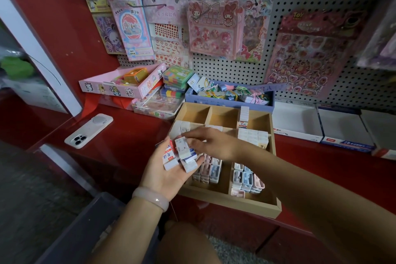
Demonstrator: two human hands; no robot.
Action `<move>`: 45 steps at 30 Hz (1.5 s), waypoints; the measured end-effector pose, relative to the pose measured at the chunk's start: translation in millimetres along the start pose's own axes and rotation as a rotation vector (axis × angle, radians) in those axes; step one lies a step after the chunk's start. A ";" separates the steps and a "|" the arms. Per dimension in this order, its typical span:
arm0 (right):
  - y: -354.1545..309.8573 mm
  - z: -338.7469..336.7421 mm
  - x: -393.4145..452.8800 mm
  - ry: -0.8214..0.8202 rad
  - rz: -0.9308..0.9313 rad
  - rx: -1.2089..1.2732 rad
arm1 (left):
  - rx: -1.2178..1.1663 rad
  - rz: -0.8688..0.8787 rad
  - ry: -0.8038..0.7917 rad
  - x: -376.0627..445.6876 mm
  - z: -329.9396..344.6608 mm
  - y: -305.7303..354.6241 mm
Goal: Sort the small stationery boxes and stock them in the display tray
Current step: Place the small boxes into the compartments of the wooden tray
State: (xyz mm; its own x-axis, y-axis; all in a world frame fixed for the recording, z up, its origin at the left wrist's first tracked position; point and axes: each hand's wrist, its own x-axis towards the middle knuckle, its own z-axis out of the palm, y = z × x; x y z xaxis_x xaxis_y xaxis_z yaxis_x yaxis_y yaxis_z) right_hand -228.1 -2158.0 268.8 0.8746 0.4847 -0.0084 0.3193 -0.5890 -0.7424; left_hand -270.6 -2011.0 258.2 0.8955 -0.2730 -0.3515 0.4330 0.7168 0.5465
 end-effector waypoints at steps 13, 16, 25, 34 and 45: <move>12.5 -30.7 -9.8 0.149 0.150 -0.057 | 0.008 -0.057 -0.122 32.2 26.6 -25.9; 19.2 -39.4 -11.9 0.196 0.169 -0.142 | -0.007 -0.086 -0.142 42.3 33.9 -35.4; 36.9 -76.5 -15.0 0.157 0.353 0.008 | -0.088 -0.100 -0.197 65.2 55.2 -42.0; 80.7 -105.1 -13.9 0.591 0.383 0.373 | -0.031 -0.165 -0.020 84.3 53.6 -34.8; 128.2 -81.9 1.1 0.314 0.311 -0.524 | -0.010 -0.183 0.026 93.8 41.6 -16.7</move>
State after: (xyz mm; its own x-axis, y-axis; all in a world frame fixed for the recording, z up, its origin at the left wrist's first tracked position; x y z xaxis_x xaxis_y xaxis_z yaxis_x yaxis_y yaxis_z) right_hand -156.3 -2285.9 228.4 0.9933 0.0790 0.0848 0.1019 -0.9440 -0.3137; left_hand -189.6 -2075.3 247.7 0.7987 -0.3827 -0.4643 0.5874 0.6629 0.4642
